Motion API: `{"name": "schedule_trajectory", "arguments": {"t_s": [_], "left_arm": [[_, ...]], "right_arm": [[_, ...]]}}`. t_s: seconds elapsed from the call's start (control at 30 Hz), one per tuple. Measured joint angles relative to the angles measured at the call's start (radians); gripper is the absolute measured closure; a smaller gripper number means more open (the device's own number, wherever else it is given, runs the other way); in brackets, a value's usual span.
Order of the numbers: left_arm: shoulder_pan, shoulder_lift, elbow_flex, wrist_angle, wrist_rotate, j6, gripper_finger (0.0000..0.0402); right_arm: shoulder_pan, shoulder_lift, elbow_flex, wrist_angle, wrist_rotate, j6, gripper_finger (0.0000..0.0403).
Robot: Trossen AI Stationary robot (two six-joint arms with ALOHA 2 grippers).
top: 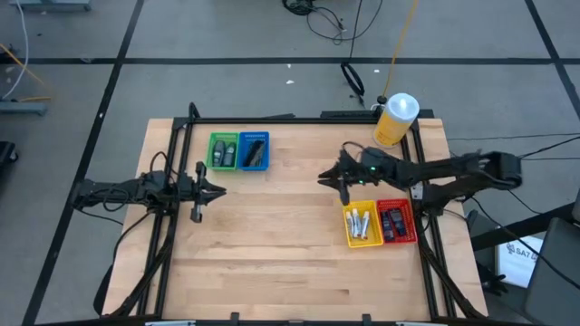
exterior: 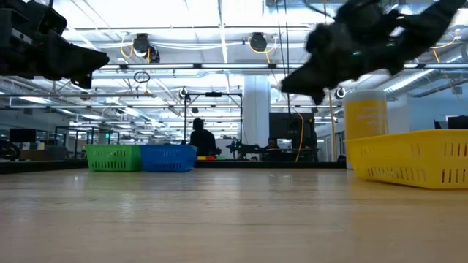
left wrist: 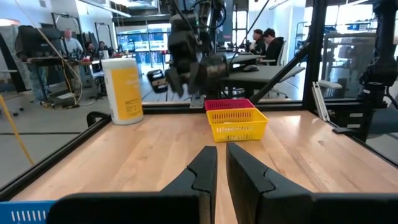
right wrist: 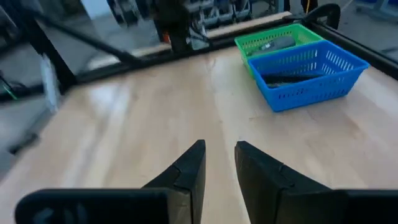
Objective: Pick & Place Travel size toiletries
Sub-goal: Return to Home Position
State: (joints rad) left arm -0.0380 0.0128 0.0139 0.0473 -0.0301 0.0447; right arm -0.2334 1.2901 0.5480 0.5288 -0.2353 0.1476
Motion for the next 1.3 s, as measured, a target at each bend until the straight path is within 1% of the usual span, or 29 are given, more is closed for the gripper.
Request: {"name": "schedule_trajectory", "arguments": {"t_s": [0.1,0.2,0.23,0.3,0.37,0.43,0.47,0.5,0.57,0.67,0.97,1.07,1.2,1.3], "left_arm": [[0.0,0.0,0.0,0.008,0.001,0.0,0.0364],[0.0,0.0,0.0,0.007,-0.003,0.0,0.0364],[0.0,0.0,0.001,0.007,-0.005,0.0,0.0364],[0.0,0.0,0.001,0.007,-0.005,0.0,0.0364],[0.0,0.0,0.001,0.008,-0.005,0.0,0.0364],[0.0,0.0,0.001,0.008,-0.005,0.0,0.0364],[0.0,0.0,0.001,0.008,-0.006,0.0,0.0364],[0.0,0.0,0.001,0.008,-0.007,0.0,0.0364],[0.0,0.0,0.001,0.008,-0.006,0.0,0.0364],[0.0,0.0,0.001,0.007,-0.005,0.0,0.0364],[0.0,0.0,0.001,0.008,-0.006,0.0,0.0364],[0.0,0.0,0.001,0.008,-0.006,0.0,0.0364],[0.0,0.0,0.001,0.008,-0.006,0.0,0.0364],[0.0,0.0,0.001,0.008,-0.005,0.0,0.0364]], "right_arm": [[0.035,-0.142,-0.096,-0.049,0.003,0.057,0.0323],[0.115,-0.313,-0.241,-0.025,0.007,-0.012,0.0323],[0.149,-0.379,-0.292,-0.012,0.022,-0.028,0.0323],[0.224,-0.493,-0.384,-0.008,0.091,-0.03,0.0323],[0.29,-0.591,-0.456,-0.012,0.181,-0.016,0.0323],[0.333,-0.671,-0.496,-0.007,0.232,-0.007,0.0323],[0.345,-0.707,-0.516,-0.008,0.236,-0.003,0.0323],[0.353,-0.738,-0.528,-0.017,0.235,0.0,0.0323],[0.369,-0.798,-0.529,-0.1,0.224,0.008,0.0324],[0.376,-0.891,-0.529,-0.201,0.177,0.001,0.0323],[0.376,-1.13,-0.531,-0.482,0.181,0.005,0.0324],[0.376,-1.198,-0.532,-0.495,0.185,-0.007,0.0323],[0.376,-1.291,-0.533,-0.5,0.188,-0.071,0.0323],[0.372,-1.288,-0.533,-0.504,0.192,-0.104,0.0323]]}}
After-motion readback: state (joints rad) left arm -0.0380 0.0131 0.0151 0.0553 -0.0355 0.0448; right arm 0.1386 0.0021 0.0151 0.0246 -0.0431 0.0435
